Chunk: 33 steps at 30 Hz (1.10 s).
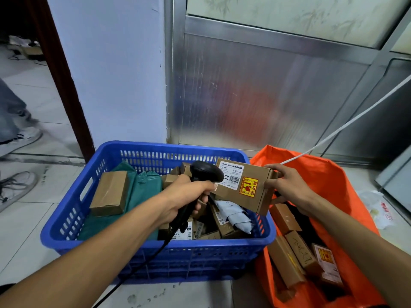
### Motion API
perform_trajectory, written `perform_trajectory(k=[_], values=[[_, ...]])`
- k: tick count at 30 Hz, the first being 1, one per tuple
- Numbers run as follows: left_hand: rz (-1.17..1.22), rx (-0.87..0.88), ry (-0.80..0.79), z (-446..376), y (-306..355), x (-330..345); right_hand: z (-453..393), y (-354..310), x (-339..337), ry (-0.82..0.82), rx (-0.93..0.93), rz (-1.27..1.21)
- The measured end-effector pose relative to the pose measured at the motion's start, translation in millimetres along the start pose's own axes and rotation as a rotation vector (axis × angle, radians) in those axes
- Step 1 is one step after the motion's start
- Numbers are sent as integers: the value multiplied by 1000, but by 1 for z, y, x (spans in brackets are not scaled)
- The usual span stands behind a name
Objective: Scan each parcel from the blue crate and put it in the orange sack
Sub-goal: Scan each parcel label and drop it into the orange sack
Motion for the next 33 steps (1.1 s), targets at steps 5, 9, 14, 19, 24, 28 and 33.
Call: perform_trajectory(k=[5,9,14,19,24,28,33], values=[[4,1,-10,0,0,1,-2,2,0,-1,-18,13],[-17,9,4,-3,-2,-1,-6,7,-3,22,-17,17],[-26,-4,2,-6,-5,-3,-18,22,-14,64,1,85],[-28,-1,-3,-5,-4,-2,-26,35,-32,140,11,130],[-38,7,-1,-4,-3,-1,-29,42,-54,247,-6,138],[-44,5,10,-5,-4,1,-27,44,-69,298,-105,248],[-47,5,4,-5,-4,4,-24,47,-86,368,-155,318]])
Point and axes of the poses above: each hand's wrist, its own z-axis away from the middle knuckle, its own x-axis out of the palm, y = z × x, the point moved 3 cm from there along -z, towards the middle knuckle, and after that the axes turned 1 degree about y, right-handed, at the moved point
